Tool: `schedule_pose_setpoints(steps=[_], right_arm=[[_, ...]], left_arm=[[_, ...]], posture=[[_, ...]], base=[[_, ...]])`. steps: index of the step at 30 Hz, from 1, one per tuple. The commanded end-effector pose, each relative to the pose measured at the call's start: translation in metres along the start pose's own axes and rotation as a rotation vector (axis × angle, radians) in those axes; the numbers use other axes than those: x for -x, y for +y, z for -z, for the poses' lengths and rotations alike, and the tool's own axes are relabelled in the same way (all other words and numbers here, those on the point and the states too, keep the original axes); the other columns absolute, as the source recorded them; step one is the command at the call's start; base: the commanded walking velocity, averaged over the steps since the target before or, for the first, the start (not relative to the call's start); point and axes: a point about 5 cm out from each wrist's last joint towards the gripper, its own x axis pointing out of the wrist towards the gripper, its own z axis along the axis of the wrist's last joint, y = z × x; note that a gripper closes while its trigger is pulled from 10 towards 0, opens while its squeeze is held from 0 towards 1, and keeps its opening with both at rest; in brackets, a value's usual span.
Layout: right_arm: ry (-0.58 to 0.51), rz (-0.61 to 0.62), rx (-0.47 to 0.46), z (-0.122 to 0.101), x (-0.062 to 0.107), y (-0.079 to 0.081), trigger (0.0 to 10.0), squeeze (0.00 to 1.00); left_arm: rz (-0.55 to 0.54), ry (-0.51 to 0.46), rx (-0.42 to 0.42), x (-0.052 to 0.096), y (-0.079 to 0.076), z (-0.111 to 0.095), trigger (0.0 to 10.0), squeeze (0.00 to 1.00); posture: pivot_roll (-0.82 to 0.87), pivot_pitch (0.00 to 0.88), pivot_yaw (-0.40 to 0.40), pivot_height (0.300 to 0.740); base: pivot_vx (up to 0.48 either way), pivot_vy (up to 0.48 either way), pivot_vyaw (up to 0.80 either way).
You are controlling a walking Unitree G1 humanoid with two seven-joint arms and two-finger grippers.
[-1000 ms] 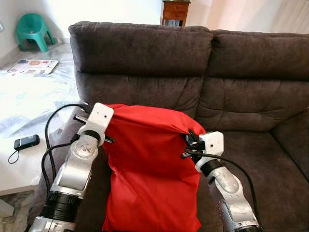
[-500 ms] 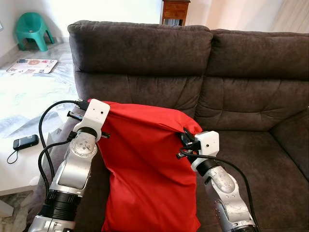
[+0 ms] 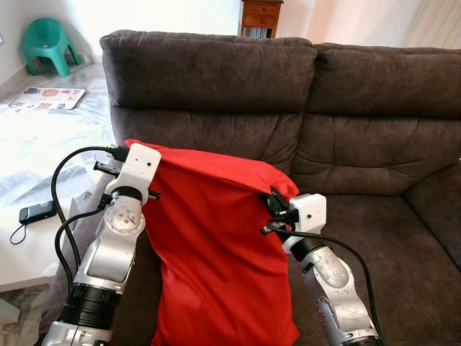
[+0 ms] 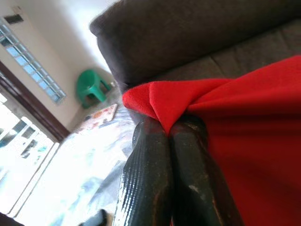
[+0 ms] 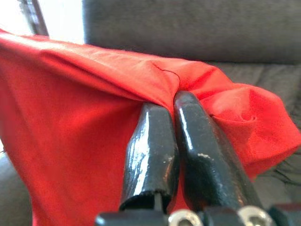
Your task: Move the pillow to the sofa from floor
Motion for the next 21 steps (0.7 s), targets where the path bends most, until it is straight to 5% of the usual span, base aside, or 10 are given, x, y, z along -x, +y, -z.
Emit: schedule_pose_setpoints(steps=[1,14,16,19,20,21], right_arm=[[0.008,0.177,-0.018,0.004,0.016,-0.034,10.0,0.00],[0.015,0.181,-0.010,0.004,0.013,-0.035,10.0,0.00],[0.013,0.184,-0.008,0.004,0.013,-0.035,10.0,0.00],[0.011,0.186,-0.009,0.003,0.013,-0.036,10.0,0.00],[0.010,0.186,-0.011,0.003,0.013,-0.036,10.0,0.42],[0.010,0.186,-0.012,0.003,0.012,-0.036,10.0,0.42]], left_arm=[[-0.108,0.061,-0.012,0.001,0.018,0.014,10.0,0.00],[-0.068,0.071,-0.013,0.008,0.003,0.022,10.0,0.00],[-0.059,0.076,-0.018,0.009,0.001,0.024,10.0,0.78],[-0.059,0.077,-0.019,0.009,0.001,0.024,10.0,0.78],[-0.060,0.077,-0.019,0.009,0.001,0.024,10.0,1.00],[-0.061,0.077,-0.018,0.009,0.001,0.024,10.0,1.00]], posture=[[0.03,0.000,-0.069,0.740],[0.03,0.000,-0.073,0.740],[0.03,0.000,-0.072,0.740],[0.03,0.000,-0.072,0.740],[0.03,0.000,-0.073,0.740],[0.03,0.000,-0.073,0.740]], base=[[0.000,0.000,0.00],[0.000,0.000,0.00],[0.000,0.000,0.00],[0.000,0.000,0.00],[0.000,0.000,0.00],[0.000,0.000,0.00]])
